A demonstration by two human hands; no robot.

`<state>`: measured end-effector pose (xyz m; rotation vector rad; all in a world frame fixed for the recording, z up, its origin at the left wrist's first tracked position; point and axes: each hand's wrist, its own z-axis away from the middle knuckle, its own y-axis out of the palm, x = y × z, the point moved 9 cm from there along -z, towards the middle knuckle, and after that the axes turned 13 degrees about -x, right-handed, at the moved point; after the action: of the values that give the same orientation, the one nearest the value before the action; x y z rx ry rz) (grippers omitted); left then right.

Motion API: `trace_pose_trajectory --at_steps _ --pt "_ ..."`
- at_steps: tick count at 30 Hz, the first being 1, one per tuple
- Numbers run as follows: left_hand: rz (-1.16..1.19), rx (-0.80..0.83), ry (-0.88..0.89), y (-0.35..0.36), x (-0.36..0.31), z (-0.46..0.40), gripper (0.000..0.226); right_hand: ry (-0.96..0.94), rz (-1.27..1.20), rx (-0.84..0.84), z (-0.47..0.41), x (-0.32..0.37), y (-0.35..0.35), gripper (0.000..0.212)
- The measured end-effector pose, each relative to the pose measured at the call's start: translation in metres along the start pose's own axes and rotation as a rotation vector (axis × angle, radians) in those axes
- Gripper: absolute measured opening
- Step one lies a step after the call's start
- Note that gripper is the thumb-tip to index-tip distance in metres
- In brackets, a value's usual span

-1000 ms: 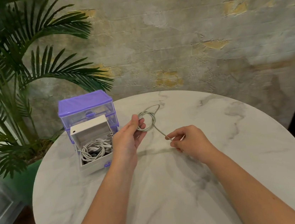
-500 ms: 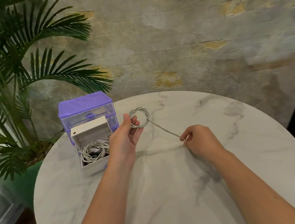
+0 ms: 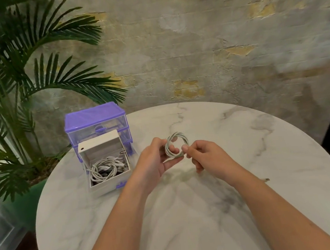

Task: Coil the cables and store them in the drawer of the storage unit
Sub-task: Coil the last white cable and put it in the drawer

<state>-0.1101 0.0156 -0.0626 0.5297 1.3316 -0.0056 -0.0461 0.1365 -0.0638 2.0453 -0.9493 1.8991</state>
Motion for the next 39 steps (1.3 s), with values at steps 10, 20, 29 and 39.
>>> trace_pose_trajectory --at_steps 10,20,29,39 --pt "0.030 0.048 -0.038 0.005 0.004 0.001 0.022 -0.014 -0.086 -0.015 -0.003 0.001 0.003 0.028" --pt "0.123 0.079 -0.064 0.002 -0.001 0.004 0.022 -0.053 -0.044 -0.066 -0.004 0.007 -0.003 0.030" --pt "0.082 0.008 0.139 -0.008 -0.016 -0.004 0.022 -0.050 0.076 0.014 -0.002 -0.002 -0.001 0.031" --pt "0.291 -0.111 0.181 -0.024 -0.028 -0.007 0.017 -0.054 0.256 -0.084 -0.010 -0.017 -0.017 0.021"
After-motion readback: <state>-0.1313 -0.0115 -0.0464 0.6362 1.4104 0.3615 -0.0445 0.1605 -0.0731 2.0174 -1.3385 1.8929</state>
